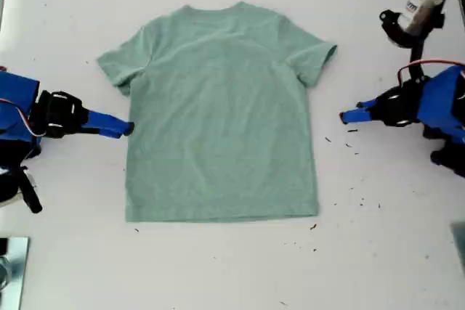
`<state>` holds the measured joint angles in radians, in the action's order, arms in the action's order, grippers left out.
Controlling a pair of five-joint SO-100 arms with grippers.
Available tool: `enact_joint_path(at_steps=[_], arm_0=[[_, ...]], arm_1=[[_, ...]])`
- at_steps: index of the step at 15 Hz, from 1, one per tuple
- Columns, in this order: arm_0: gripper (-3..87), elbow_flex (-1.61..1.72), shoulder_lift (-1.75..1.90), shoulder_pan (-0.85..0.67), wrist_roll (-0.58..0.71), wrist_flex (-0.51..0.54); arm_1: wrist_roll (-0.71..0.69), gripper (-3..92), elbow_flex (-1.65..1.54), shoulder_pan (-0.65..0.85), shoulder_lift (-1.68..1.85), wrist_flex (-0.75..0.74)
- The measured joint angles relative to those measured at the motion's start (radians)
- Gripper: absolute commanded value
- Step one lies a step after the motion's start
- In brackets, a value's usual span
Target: Fold t shirt
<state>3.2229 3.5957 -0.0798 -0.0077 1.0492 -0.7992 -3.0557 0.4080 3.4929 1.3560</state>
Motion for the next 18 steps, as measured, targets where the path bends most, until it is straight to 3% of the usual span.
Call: enact_joint_path(at_steps=[1, 2, 4, 5, 7, 9, 13, 15, 18], arm_0=[[-0.1, 0.000, 0.000, 0.000, 0.014, 0.000], [-0.1, 0.000, 0.000, 0.000, 0.051, 0.000], [-0.1, 0.000, 0.000, 0.003, 0.061, 0.000], [-0.1, 0.000, 0.000, 0.003, 0.061, 0.000], [0.1, 0.000, 0.000, 0.003, 0.061, 0.000], [3.6, 0.000, 0.000, 0.003, 0.061, 0.000], [-0.1, 0.006, 0.000, 0.003, 0.071, 0.000], [-0.1, 0.009, 0.000, 0.003, 0.083, 0.000], [-0.1, 0.009, 0.000, 0.003, 0.092, 0.000]], arm_1=[[0.006, 2.2, -0.002, 0.000, 0.000, 0.000], [0.120, 2.2, -0.002, -0.041, 0.000, 0.000], [0.572, 2.2, -0.003, -0.035, 0.000, 0.000], [0.655, 2.2, -0.003, -0.034, 0.000, 0.000], [0.687, 2.2, -0.003, -0.040, 0.000, 0.000], [0.692, 2.2, -0.003, -0.046, 0.000, 0.000], [0.638, 2.3, 0.089, -0.120, -0.055, -0.067], [0.488, 2.2, 0.431, -0.052, -0.420, -0.015], [0.127, 2.2, 1.115, 0.143, -1.129, 0.146]])
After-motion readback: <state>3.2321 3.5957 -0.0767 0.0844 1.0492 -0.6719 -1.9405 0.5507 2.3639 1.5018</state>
